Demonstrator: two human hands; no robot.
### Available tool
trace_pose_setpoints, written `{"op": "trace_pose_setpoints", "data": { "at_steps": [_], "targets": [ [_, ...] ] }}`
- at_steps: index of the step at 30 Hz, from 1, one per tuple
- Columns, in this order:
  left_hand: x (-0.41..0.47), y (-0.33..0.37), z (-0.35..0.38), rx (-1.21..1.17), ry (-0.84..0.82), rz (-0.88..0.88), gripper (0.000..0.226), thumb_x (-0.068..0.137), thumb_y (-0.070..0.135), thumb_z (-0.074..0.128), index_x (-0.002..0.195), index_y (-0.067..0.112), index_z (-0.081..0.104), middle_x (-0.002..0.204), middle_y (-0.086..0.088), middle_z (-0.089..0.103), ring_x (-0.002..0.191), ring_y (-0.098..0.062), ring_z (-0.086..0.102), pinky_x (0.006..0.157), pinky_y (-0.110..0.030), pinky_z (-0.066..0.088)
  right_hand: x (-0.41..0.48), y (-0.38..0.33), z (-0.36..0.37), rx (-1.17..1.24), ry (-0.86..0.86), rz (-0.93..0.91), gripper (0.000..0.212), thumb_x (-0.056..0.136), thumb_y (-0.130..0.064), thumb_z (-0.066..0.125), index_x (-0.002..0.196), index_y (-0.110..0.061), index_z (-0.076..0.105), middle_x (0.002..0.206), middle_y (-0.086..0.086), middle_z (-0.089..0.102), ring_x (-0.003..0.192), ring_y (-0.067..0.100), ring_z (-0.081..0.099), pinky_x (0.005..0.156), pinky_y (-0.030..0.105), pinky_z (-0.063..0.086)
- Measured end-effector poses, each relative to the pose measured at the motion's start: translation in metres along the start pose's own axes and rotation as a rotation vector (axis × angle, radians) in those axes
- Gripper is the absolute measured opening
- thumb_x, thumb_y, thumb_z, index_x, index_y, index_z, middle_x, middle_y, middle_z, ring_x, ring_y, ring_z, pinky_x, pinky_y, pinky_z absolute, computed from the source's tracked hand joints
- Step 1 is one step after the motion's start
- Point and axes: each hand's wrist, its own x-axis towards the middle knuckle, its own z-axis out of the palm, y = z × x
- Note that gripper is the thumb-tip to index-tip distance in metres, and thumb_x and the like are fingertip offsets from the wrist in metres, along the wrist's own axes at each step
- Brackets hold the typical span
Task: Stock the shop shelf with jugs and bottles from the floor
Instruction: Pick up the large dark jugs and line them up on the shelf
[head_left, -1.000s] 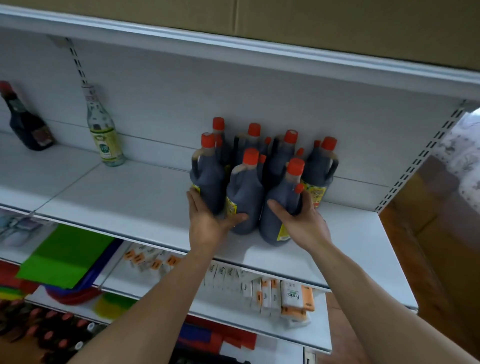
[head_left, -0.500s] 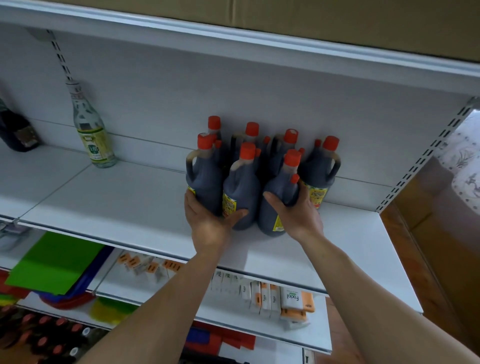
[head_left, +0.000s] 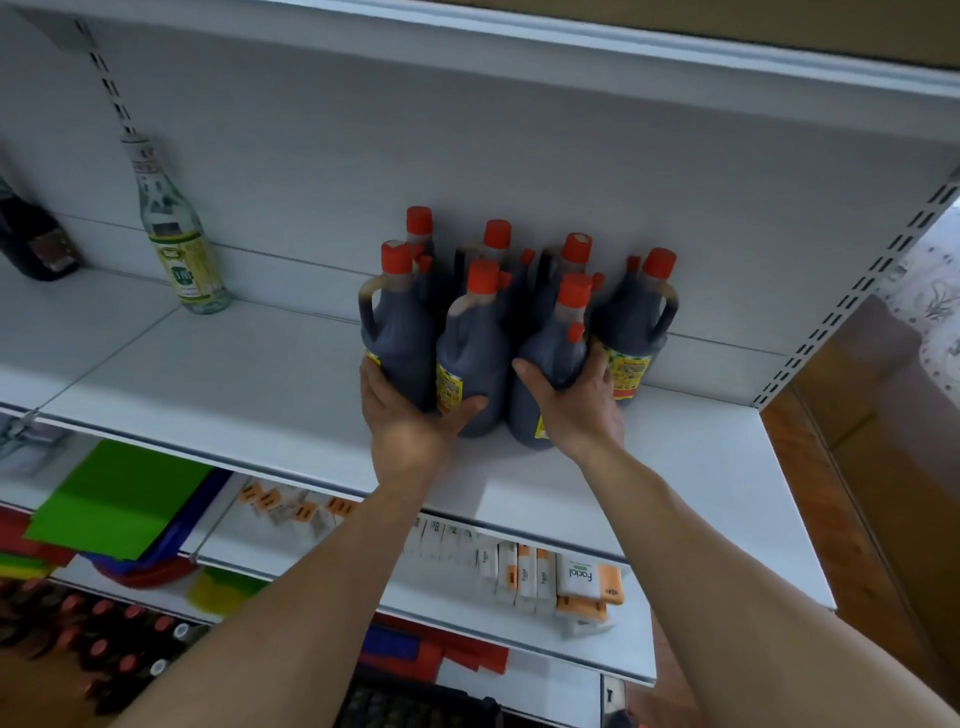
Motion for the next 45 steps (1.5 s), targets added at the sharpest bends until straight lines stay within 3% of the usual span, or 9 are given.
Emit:
{"op": "trace_pose_setpoints", "data": {
  "at_steps": [5, 8, 10, 13, 22, 28, 32, 36, 45],
  "targets": [
    [-0.004, 0.007, -0.012, 0.063, -0.040, -0.017, 0.122, 0.054, 0.046, 0.090, 0.149, 0.011, 0.023, 0.150, -0.012, 0.034, 0.135, -0.026, 0.038, 0.105, -0.042, 0.041, 0.006, 0.005, -0.002, 0.019, -0.046, -0.031, 0.106, 0.075, -0.070, 0.061, 0.151, -0.014, 0.014, 0.155, 0.012, 0.028, 0.138, 0.034, 0.035, 0.108, 0.045, 0.035],
    [-0.015, 0.008, -0.015, 0.039, -0.025, -0.010, 0.079, 0.056, 0.047, 0.084, 0.122, 0.014, 0.053, 0.115, -0.007, 0.063, 0.102, -0.022, 0.062, 0.081, -0.042, 0.054, 0.010, 0.013, -0.008, 0.023, -0.127, -0.069, 0.107, 0.078, -0.066, 0.062, 0.153, -0.014, 0.007, 0.158, 0.012, 0.022, 0.140, 0.033, 0.032, 0.108, 0.043, 0.032],
    [-0.035, 0.015, -0.012, 0.007, -0.018, -0.002, 0.047, 0.069, 0.041, 0.075, 0.107, 0.018, 0.059, 0.102, 0.000, 0.068, 0.089, -0.012, 0.064, 0.076, -0.037, 0.053, 0.009, 0.019, -0.013, 0.047, -0.177, -0.100, 0.106, 0.080, -0.062, 0.062, 0.154, -0.016, 0.002, 0.159, 0.012, 0.019, 0.141, 0.033, 0.030, 0.108, 0.042, 0.031],
    [-0.067, 0.015, -0.004, 0.027, -0.011, -0.073, 0.035, 0.089, 0.034, 0.065, 0.119, 0.018, 0.059, 0.109, 0.006, 0.061, 0.096, -0.010, 0.059, 0.082, -0.027, 0.044, 0.004, 0.030, -0.020, 0.071, -0.216, -0.136, 0.099, 0.084, -0.060, 0.059, 0.155, -0.019, 0.003, 0.159, 0.008, 0.020, 0.141, 0.030, 0.030, 0.107, 0.040, 0.032],
    [-0.169, 0.019, -0.002, 0.023, -0.165, -0.130, 0.011, 0.093, 0.032, 0.061, 0.099, 0.025, 0.067, 0.095, 0.006, 0.070, 0.094, -0.012, 0.065, 0.080, -0.027, 0.052, -0.055, 0.084, -0.052, 0.117, -0.274, -0.183, 0.046, 0.091, -0.056, 0.050, 0.122, -0.023, 0.053, 0.121, -0.004, 0.063, 0.110, 0.023, 0.058, 0.084, 0.032, 0.043],
    [-0.259, -0.016, 0.006, 0.198, -0.381, -0.173, 0.016, 0.090, 0.046, 0.059, 0.092, 0.031, 0.064, 0.090, 0.011, 0.067, 0.088, -0.011, 0.063, 0.074, -0.027, 0.048, -0.119, 0.127, -0.069, 0.084, -0.344, -0.196, 0.048, 0.091, -0.056, 0.050, 0.127, -0.025, 0.054, 0.119, -0.008, 0.063, 0.105, 0.016, 0.060, 0.092, 0.039, 0.050],
    [-0.318, -0.050, 0.019, 0.347, -0.506, -0.213, 0.020, 0.085, 0.054, 0.058, 0.089, 0.035, 0.064, 0.092, 0.012, 0.069, 0.091, -0.012, 0.064, 0.081, -0.032, 0.053, -0.152, 0.164, -0.073, -0.032, -0.404, -0.219, 0.044, 0.092, -0.054, 0.048, 0.125, -0.026, 0.056, 0.116, -0.011, 0.063, 0.087, 0.006, 0.058, 0.074, 0.026, 0.046],
    [-0.368, -0.074, 0.039, 0.483, -0.576, -0.250, 0.027, 0.086, 0.053, 0.058, 0.099, 0.031, 0.066, 0.102, 0.011, 0.069, 0.098, -0.013, 0.063, 0.086, -0.029, 0.050, -0.168, 0.213, -0.075, -0.099, -0.448, -0.185, 0.045, 0.090, -0.059, 0.047, 0.121, -0.029, 0.058, 0.116, -0.014, 0.063, 0.105, 0.013, 0.060, 0.090, 0.037, 0.050],
    [-0.456, -0.144, 0.138, 0.637, -0.725, -0.417, 0.037, 0.091, 0.055, 0.049, 0.114, 0.029, 0.061, 0.120, 0.004, 0.062, 0.111, -0.018, 0.058, 0.091, -0.032, 0.046, -0.140, 0.380, -0.074, -0.283, -0.620, -0.088, 0.046, 0.093, -0.056, 0.047, 0.128, -0.027, 0.055, 0.119, -0.012, 0.062, 0.096, 0.011, 0.056, 0.076, 0.028, 0.042]
  ]
}}
